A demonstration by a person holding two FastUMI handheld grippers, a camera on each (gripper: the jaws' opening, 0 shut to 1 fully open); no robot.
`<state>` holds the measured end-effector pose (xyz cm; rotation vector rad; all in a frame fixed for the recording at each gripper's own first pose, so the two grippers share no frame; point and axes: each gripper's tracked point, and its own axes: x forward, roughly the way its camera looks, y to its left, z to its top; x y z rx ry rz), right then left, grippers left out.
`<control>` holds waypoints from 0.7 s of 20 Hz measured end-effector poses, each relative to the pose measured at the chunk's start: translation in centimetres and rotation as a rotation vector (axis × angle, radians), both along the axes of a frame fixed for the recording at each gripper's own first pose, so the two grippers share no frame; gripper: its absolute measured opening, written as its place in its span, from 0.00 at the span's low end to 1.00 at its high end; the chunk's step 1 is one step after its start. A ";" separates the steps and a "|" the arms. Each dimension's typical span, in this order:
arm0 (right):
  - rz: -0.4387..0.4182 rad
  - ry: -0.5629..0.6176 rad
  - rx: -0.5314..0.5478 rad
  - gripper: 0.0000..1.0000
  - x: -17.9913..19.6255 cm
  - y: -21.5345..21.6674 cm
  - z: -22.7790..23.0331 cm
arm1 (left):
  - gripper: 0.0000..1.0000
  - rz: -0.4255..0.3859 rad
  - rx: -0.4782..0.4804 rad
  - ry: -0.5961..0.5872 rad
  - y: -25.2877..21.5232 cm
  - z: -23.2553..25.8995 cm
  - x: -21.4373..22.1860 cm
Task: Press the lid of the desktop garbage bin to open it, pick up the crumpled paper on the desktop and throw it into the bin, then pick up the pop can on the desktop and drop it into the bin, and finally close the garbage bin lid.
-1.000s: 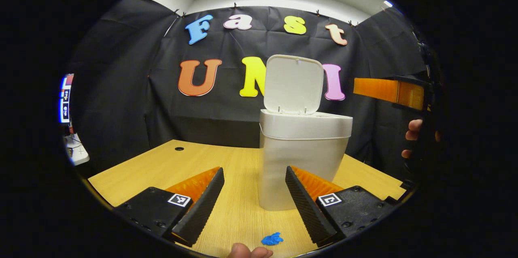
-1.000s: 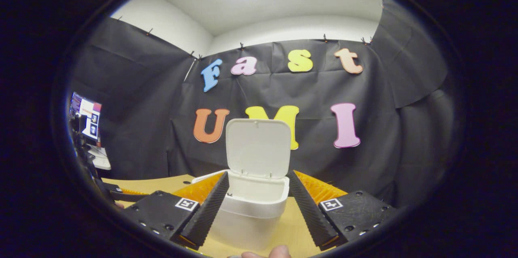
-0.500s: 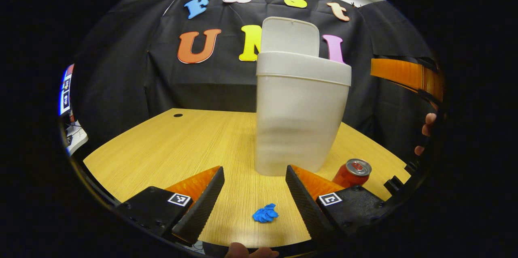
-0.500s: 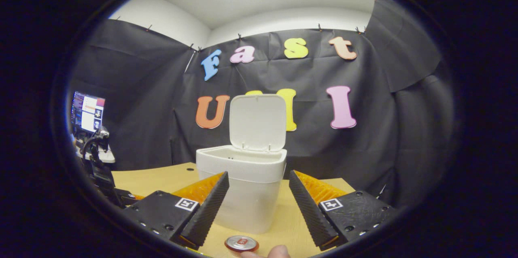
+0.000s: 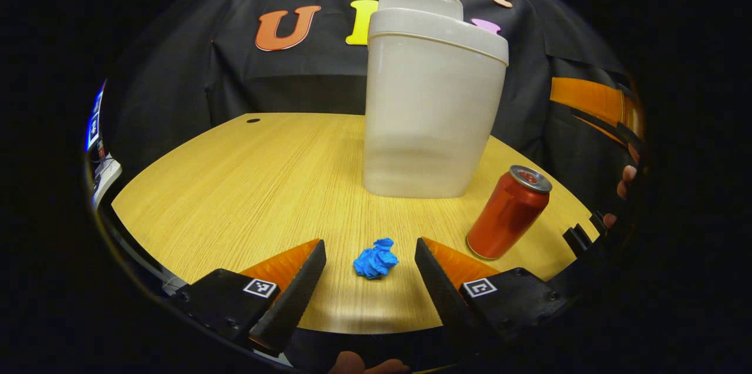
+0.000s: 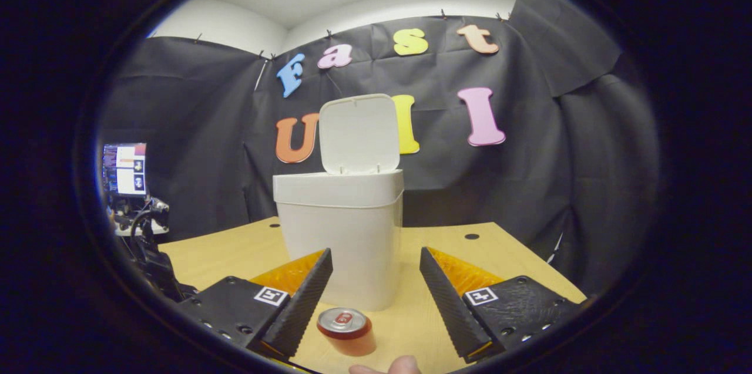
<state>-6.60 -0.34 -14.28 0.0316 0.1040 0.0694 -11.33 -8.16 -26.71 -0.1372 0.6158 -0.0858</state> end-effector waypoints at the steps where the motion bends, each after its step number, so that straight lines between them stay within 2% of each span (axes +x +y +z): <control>1: -0.001 0.004 0.001 0.93 -0.2 0.0 -0.4 | 0.99 -0.002 -0.004 0.005 -0.1 -0.3 0.1; 7: -0.020 0.028 -0.011 0.94 -1.4 0.0 -3.2 | 0.98 0.006 0.012 0.043 -0.2 -2.2 0.1; 13: -0.020 0.068 -0.005 0.94 -1.9 0.9 -5.4 | 0.93 0.006 0.050 0.012 -0.1 -2.4 0.4; 14: -0.021 0.076 -0.007 0.94 -2.0 1.0 -5.6 | 0.89 0.014 0.066 0.012 0.2 -2.5 0.4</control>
